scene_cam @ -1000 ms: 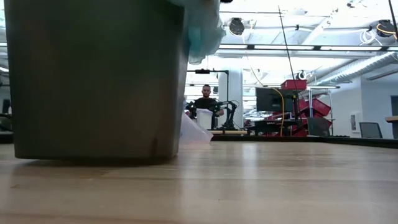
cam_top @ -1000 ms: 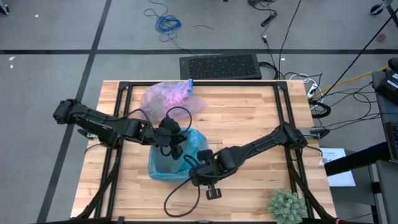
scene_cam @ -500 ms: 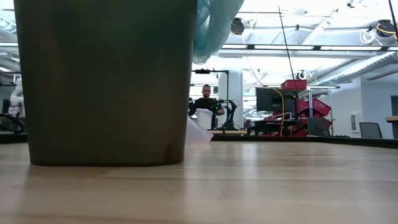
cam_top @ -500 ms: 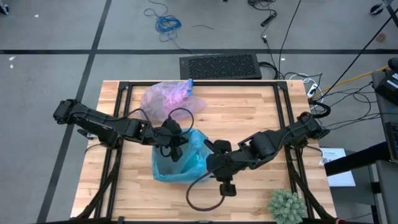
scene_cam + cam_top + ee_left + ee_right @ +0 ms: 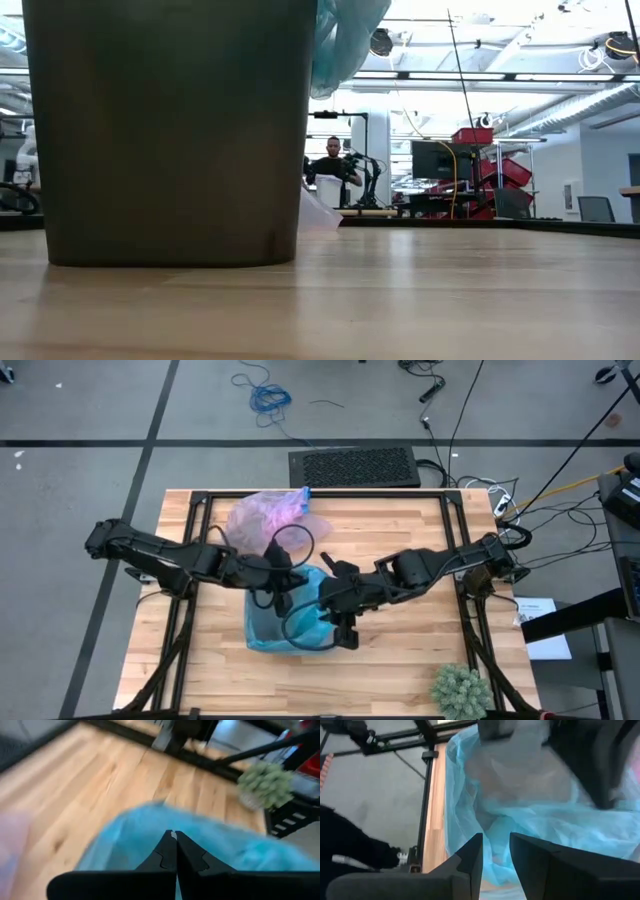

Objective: Place trash/remove bag and relplace
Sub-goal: Insert the new trash bag into the trash bin

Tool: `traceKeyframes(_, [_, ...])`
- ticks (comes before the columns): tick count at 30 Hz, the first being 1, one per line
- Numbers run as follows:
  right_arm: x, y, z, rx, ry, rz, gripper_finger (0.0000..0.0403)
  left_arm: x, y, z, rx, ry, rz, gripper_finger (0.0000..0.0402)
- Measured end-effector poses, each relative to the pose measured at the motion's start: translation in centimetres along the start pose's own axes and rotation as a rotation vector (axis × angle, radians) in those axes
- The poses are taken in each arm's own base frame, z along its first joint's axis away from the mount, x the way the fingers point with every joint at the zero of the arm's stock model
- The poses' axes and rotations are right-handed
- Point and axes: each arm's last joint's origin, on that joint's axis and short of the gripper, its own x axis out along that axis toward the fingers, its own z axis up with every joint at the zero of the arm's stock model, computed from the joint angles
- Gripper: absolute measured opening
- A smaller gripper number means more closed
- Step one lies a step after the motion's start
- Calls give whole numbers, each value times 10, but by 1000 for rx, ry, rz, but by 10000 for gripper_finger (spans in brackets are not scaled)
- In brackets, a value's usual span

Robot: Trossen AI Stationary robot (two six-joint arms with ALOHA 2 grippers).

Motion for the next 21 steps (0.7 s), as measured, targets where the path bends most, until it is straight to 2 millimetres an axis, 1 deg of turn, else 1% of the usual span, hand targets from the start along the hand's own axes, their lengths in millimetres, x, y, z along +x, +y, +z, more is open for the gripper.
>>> traceKeyframes(3, [-2, -3, -1, -34, 15, 1, 86, -13, -7, 20, 45, -42, -29, 0])
traceKeyframes(6, [-12, -4, 0, -49, 3, 5, 80, -32, -13, 37, 57, 24, -128, 0])
traceKeyframes(8, [-21, -6, 1, -46, -15, 12, 77, -41, -15, 40, 65, 100, -203, 0])
traceKeyframes(10, [-26, -8, 2, -44, -26, 14, 74, -43, -17, 41, 61, 151, -262, 0])
traceKeyframes(12, [-28, -11, 3, -49, -25, 8, 71, -38, -18, 37, 47, 205, -288, 0])
traceKeyframes(14, [-31, -13, 2, -51, -18, 1, 68, -26, -21, 33, 49, 246, -287, 0])
traceKeyframes(18, [-36, -17, 2, -47, -15, -8, 63, 6, -22, 14, 71, 398, -216, 0])
traceKeyframes(21, [-37, -18, 0, -49, -2, -13, 63, 24, -19, -2, 81, 527, -137, 0])
